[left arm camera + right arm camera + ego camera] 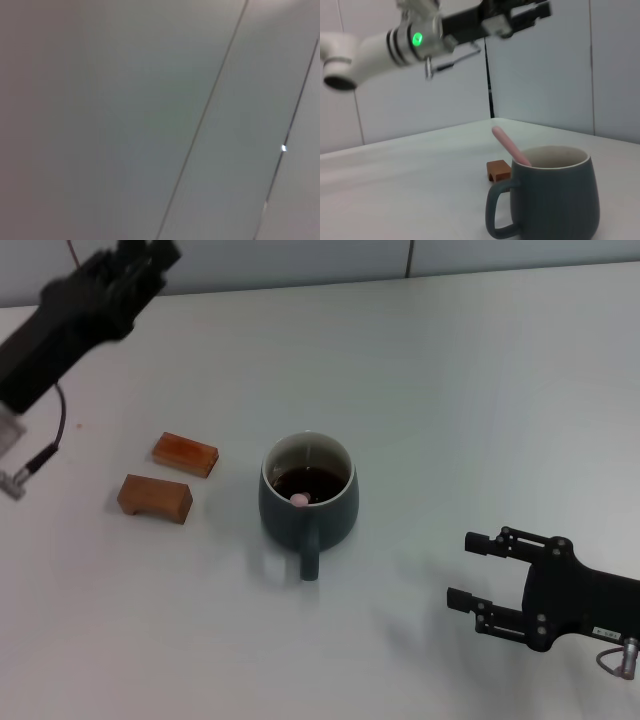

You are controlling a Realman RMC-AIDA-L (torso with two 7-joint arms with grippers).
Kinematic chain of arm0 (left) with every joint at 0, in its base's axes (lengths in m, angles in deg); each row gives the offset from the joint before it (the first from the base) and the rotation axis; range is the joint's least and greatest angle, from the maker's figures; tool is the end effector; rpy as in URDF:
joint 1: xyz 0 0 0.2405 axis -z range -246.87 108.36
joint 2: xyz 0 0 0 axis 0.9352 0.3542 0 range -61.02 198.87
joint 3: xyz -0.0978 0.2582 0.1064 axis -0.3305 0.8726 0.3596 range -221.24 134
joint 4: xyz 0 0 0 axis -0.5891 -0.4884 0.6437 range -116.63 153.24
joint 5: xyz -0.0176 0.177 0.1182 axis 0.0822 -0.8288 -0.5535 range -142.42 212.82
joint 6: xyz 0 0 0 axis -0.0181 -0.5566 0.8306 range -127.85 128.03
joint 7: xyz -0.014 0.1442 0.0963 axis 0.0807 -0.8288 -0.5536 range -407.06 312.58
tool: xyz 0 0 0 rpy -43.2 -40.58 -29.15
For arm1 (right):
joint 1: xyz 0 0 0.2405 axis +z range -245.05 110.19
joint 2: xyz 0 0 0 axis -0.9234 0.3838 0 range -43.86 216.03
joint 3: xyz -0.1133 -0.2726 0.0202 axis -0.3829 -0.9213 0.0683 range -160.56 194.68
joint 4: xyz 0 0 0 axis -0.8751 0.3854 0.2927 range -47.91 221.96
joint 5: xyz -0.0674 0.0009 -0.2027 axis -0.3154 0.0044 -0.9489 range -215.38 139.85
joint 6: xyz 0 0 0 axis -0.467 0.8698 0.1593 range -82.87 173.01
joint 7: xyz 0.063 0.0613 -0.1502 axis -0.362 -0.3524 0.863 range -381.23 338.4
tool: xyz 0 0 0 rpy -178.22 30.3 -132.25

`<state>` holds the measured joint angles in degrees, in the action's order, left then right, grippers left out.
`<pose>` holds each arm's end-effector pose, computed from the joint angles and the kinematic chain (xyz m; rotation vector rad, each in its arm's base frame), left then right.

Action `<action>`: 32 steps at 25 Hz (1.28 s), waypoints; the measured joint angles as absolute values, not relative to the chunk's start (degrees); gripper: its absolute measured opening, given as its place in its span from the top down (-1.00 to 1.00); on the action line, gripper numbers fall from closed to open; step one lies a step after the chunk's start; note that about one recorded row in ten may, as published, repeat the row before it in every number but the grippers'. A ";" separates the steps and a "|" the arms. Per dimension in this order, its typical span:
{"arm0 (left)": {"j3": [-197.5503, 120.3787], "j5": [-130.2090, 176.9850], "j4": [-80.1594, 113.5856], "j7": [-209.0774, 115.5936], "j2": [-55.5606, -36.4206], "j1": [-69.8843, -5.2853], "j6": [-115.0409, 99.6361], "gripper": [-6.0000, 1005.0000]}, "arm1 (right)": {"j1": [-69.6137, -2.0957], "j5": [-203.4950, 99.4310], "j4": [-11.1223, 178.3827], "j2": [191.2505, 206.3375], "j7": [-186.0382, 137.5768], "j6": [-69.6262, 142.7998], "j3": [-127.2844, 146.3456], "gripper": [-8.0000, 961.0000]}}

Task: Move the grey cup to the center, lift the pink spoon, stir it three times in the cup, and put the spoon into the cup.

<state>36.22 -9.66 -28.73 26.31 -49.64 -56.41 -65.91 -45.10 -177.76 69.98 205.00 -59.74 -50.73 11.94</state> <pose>-0.2540 0.3657 -0.0070 -2.0563 -0.7334 -1.2960 0.3477 0.2560 -0.0812 -2.6264 0.3796 0.7966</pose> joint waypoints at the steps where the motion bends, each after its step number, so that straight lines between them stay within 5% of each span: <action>1: 35.79 -8.08 -25.38 23.89 -49.64 -55.87 -68.22 0.06 | -45.18 -177.61 69.87 204.99 -59.74 -50.73 11.95 -0.45; 24: 40.43 -3.17 11.91 -27.39 -49.83 -58.22 -89.12 0.02 | -46.35 -175.67 69.97 205.09 -59.16 -50.52 12.67 -0.45; 32: 46.59 -3.22 12.93 -29.74 -49.47 -58.70 -89.00 -0.53 | -46.55 -175.66 69.98 205.09 -59.14 -50.62 12.66 -0.45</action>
